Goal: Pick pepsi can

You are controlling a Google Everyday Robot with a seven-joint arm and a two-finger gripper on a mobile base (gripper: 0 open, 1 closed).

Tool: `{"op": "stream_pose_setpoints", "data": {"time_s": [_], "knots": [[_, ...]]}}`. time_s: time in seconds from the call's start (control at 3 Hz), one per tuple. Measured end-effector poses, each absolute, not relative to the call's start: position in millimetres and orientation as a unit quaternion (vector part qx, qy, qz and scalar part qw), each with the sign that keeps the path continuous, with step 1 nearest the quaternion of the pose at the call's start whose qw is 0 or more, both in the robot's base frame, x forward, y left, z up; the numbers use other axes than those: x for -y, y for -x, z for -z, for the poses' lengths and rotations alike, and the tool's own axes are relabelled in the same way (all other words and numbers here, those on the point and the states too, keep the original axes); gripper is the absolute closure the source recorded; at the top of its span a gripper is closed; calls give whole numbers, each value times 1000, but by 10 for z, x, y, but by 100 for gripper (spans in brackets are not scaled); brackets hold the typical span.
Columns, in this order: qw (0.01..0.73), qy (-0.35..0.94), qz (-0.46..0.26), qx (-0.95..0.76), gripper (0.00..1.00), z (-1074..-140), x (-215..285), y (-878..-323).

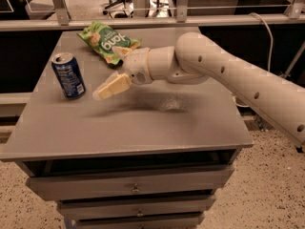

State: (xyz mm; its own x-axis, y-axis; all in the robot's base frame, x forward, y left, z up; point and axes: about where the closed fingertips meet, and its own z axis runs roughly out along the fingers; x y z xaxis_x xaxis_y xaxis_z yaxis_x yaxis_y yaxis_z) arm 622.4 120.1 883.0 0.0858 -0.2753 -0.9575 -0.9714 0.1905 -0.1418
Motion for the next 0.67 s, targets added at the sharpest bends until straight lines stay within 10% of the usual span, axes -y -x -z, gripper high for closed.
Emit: {"op": "stream_pose_setpoints", "data": {"time_s": [0.67], "knots": [[500,534,-393,-557,0,-8814,-1870,-6157]]}}
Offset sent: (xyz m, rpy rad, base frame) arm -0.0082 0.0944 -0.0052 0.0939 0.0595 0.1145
